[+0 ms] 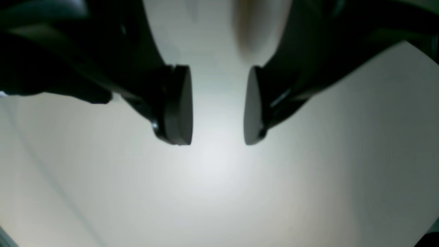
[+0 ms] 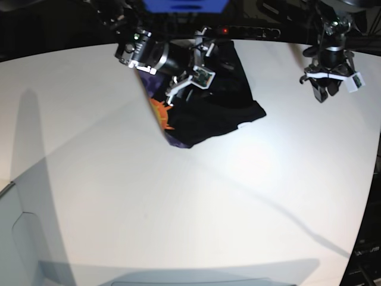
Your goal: Fold the T-shirt properly
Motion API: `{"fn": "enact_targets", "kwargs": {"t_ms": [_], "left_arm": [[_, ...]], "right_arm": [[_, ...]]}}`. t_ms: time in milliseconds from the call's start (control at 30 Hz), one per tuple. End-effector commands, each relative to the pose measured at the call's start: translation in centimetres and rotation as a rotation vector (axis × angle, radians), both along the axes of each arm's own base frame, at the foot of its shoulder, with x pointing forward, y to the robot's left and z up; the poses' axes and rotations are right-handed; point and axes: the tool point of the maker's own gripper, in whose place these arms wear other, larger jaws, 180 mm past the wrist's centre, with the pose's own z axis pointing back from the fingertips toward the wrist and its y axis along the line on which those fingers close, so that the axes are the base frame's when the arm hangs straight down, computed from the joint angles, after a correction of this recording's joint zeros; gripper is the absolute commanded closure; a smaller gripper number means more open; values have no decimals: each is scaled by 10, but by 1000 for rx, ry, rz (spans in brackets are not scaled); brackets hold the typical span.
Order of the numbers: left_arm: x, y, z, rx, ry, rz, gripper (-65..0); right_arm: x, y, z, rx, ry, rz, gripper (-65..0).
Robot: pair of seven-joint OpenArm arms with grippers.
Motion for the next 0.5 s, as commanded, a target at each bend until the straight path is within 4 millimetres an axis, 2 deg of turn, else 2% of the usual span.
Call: {"fn": "enact_targets", "kwargs": {"t_ms": [0, 133, 267, 367, 467], "left_arm": [[2, 2, 9, 20, -28, -7, -243], [1, 2, 8, 21, -23, -7, -243], [-2, 2, 7, 23, -15, -8, -243], [-2, 2, 7, 23, -15, -8, -243], [-2, 2, 7, 23, -13, -8, -243]], "right_arm": [[5, 5, 11, 43, -28, -9, -419], [13, -1, 1, -18, -66, -8, -418], [11, -1, -6, -42, -62, 2, -413], [10, 0, -6, -35, -59, 6, -366], [-3, 12, -4, -31, -61, 73, -263]]}}
